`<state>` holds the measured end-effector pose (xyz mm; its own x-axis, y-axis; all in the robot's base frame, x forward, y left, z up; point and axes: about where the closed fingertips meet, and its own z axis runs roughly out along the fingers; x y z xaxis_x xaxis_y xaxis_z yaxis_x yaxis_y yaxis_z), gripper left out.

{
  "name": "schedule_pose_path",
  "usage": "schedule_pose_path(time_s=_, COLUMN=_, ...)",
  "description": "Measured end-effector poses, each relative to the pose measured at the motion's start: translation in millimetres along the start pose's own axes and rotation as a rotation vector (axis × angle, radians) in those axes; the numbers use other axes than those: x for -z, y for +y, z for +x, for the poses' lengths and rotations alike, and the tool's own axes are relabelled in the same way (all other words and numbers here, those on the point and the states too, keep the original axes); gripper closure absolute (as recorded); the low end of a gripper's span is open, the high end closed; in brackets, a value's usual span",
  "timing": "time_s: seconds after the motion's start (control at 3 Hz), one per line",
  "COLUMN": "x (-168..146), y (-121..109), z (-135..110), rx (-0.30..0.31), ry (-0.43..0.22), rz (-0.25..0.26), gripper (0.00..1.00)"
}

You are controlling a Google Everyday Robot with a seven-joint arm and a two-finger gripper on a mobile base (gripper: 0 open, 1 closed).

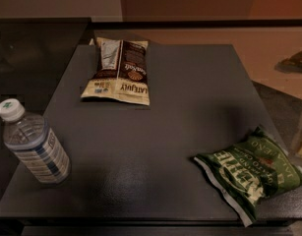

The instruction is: Move green jalapeno chip bag near brown chip bag

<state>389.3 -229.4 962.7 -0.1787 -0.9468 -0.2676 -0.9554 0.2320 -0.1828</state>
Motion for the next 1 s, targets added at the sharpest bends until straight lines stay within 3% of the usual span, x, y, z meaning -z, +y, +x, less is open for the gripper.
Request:
schedule_pose_path(time_s=0.33, x=-19.2, y=27.3, z=15.1, rx=0.045, ry=-0.009, rz=-0.047, gripper=0.0)
schedule_pose_path(time_s=1.0, x=-63.2, y=57.9, z=44.7, rx=0.107, ry=-0.006, rz=-0.092, gripper=0.0)
